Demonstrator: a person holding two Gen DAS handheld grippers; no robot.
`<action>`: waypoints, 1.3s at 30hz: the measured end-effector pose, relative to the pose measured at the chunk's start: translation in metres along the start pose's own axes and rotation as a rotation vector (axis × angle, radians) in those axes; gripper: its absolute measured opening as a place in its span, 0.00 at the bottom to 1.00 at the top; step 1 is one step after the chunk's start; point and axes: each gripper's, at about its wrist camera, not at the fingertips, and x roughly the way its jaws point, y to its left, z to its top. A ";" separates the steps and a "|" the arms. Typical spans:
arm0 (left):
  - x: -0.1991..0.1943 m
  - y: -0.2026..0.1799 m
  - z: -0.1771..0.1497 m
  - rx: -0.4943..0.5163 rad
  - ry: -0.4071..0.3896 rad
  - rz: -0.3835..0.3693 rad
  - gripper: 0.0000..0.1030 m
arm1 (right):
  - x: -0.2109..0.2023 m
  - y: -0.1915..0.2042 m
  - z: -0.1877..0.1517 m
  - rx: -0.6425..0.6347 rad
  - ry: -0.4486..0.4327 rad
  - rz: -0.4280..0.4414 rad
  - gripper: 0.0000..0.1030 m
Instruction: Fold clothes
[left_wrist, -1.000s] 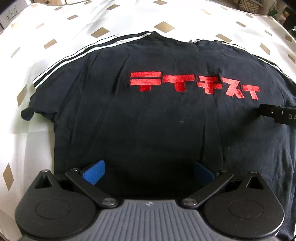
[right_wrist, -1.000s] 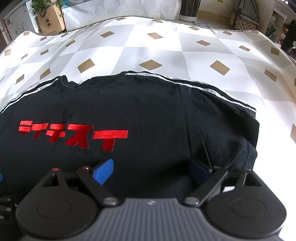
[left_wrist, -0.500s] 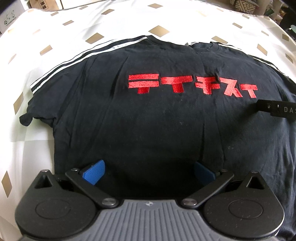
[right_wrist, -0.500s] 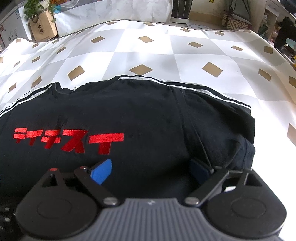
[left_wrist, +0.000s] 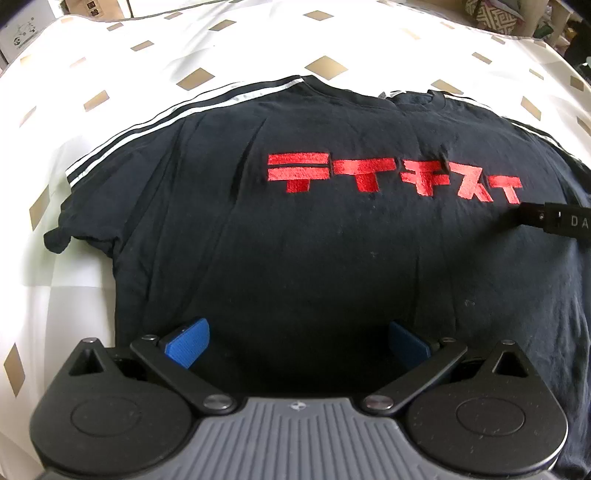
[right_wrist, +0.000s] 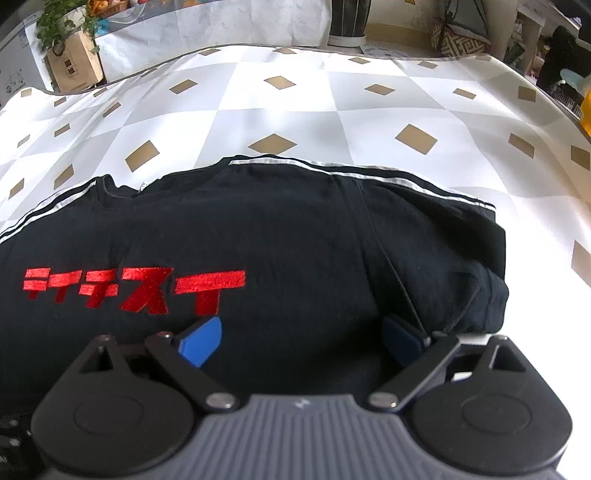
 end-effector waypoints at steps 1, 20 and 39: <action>-0.001 0.001 -0.001 0.000 0.002 -0.003 1.00 | -0.001 0.000 0.000 0.001 0.002 0.000 0.90; -0.053 -0.001 -0.029 0.121 -0.122 -0.058 1.00 | -0.047 0.026 -0.032 -0.132 0.045 0.034 0.89; -0.104 0.006 -0.073 0.137 -0.228 -0.029 1.00 | -0.102 0.014 -0.084 0.118 0.059 -0.033 0.89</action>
